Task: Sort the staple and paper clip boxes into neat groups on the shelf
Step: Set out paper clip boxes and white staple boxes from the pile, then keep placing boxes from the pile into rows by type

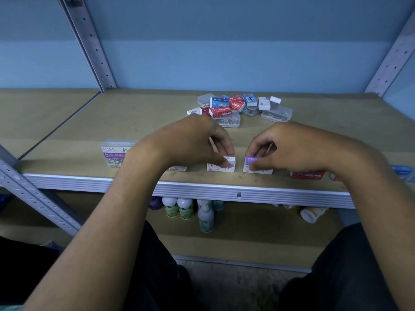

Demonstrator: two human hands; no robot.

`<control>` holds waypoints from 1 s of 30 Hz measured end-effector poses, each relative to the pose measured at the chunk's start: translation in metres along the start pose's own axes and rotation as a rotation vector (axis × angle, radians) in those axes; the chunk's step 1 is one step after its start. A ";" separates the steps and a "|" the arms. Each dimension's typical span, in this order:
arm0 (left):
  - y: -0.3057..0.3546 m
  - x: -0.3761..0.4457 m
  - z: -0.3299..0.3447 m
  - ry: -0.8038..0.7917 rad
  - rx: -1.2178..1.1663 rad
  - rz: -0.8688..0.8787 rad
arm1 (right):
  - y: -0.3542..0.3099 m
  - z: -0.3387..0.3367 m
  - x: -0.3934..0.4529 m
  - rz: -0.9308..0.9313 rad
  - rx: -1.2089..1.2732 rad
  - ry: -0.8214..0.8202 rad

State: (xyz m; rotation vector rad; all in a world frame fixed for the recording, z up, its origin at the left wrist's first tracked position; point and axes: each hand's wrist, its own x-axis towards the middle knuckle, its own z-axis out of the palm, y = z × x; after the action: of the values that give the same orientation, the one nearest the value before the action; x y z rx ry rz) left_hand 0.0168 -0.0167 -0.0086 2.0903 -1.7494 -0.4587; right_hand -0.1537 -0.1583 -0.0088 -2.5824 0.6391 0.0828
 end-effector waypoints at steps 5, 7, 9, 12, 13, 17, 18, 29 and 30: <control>-0.001 0.004 -0.002 0.150 -0.009 0.036 | 0.002 -0.004 0.000 -0.019 0.061 0.120; -0.001 0.007 -0.002 0.199 -0.006 0.031 | 0.005 -0.003 0.001 -0.018 0.075 0.148; -0.004 0.010 -0.002 0.235 0.008 0.015 | 0.007 -0.003 0.003 -0.017 0.090 0.169; -0.012 0.018 -0.002 0.285 0.020 -0.017 | 0.011 -0.002 0.007 -0.003 0.082 0.196; -0.014 0.020 -0.003 0.304 0.028 -0.027 | 0.013 -0.001 0.008 0.000 0.077 0.207; -0.027 0.034 -0.006 0.346 0.064 -0.041 | 0.020 -0.004 0.020 -0.007 0.054 0.231; -0.032 0.039 -0.008 0.347 0.065 -0.050 | 0.022 -0.009 0.026 -0.007 0.021 0.228; -0.052 0.096 -0.041 0.311 0.151 -0.039 | 0.044 -0.072 0.114 -0.016 -0.266 0.125; -0.052 0.099 -0.042 0.292 0.156 -0.037 | 0.044 -0.075 0.123 -0.005 -0.288 0.097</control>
State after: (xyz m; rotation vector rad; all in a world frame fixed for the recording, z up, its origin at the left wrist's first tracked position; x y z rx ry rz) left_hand 0.0985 -0.1027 0.0023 2.1694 -1.6218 -0.0227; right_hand -0.0684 -0.2793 0.0185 -2.8799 0.7009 0.0521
